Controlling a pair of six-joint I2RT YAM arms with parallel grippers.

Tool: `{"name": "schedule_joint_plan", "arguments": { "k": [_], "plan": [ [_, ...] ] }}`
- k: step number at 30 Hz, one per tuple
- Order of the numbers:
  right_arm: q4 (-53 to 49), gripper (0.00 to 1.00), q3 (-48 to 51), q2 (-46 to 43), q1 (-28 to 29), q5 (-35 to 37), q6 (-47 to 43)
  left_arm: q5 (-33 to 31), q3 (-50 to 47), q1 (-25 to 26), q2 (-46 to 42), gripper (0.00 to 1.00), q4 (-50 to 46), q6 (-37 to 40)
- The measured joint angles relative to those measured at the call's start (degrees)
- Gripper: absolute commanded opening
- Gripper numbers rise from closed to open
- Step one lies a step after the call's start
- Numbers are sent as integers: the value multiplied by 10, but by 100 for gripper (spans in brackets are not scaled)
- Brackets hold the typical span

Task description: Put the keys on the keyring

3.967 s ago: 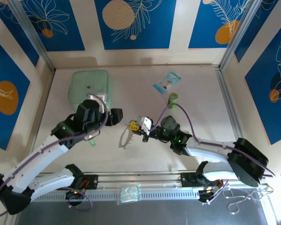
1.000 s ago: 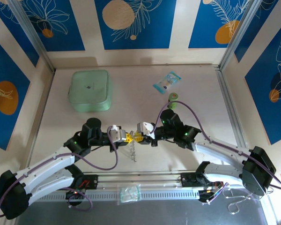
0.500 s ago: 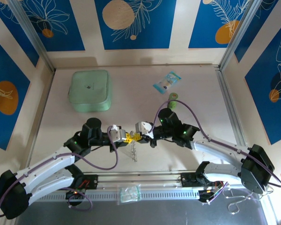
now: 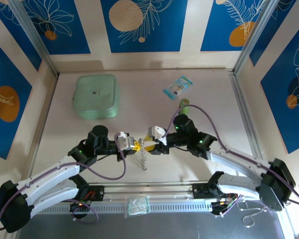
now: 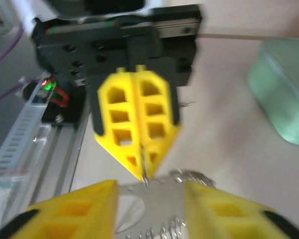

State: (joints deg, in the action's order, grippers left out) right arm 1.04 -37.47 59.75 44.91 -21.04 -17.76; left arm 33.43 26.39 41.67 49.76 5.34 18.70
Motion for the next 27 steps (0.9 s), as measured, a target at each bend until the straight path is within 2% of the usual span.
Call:
{"name": "schedule_joint_plan", "arguments": {
  "k": [5, 10, 14, 17, 23, 27],
  "plan": [
    [-25, 34, 18, -67, -37, 114, 167, -32, 0, 0, -2, 0, 12, -51],
    [-155, 32, -7, -54, -38, 250, 379, -47, 8, 1, 11, 0, 9, -92],
    [-261, 33, -20, -28, -64, 301, 494, -57, 26, 1, 28, 0, -4, -110],
    [-326, 39, -37, 14, -104, 312, 542, -60, 32, 1, 30, 0, -8, -113],
    [-409, 41, -74, 135, -189, 314, 583, -76, 33, 1, 29, 0, -16, -111],
    [-428, 42, -82, 170, -212, 327, 585, -81, 33, 2, 29, 0, -16, -111]
  ]
}}
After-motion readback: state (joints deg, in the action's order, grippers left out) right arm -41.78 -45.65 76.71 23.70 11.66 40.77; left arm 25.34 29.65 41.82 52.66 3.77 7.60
